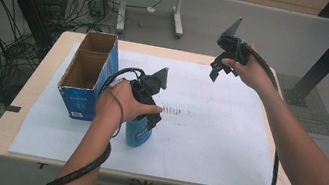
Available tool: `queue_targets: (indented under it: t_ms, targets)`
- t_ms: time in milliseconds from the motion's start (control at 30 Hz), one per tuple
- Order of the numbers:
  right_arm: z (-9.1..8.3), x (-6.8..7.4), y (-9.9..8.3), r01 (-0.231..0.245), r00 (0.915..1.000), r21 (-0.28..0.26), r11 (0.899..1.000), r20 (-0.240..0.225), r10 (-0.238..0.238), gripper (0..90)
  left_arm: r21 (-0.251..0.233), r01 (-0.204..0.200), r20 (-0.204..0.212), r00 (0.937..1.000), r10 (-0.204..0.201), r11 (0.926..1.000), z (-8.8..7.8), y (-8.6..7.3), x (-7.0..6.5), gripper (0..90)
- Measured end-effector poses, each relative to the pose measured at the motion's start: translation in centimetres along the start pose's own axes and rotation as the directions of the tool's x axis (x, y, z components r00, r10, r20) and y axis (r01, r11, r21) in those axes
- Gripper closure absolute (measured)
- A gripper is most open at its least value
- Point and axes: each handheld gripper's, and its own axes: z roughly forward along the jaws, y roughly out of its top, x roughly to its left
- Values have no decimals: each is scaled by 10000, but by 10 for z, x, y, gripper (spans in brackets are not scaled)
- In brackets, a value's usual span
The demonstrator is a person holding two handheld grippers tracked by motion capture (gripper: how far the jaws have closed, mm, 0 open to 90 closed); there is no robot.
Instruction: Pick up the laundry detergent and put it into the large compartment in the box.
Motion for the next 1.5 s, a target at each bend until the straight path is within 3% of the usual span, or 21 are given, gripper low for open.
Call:
queue_targets:
  t_ms: [1500]
  targets:
    - [0, 0, -2, -1, 10000, 3, 10000, 27, 1, 62, -117, -26, -44, 10000, 25, 9999, -2, -2, -2, 60]
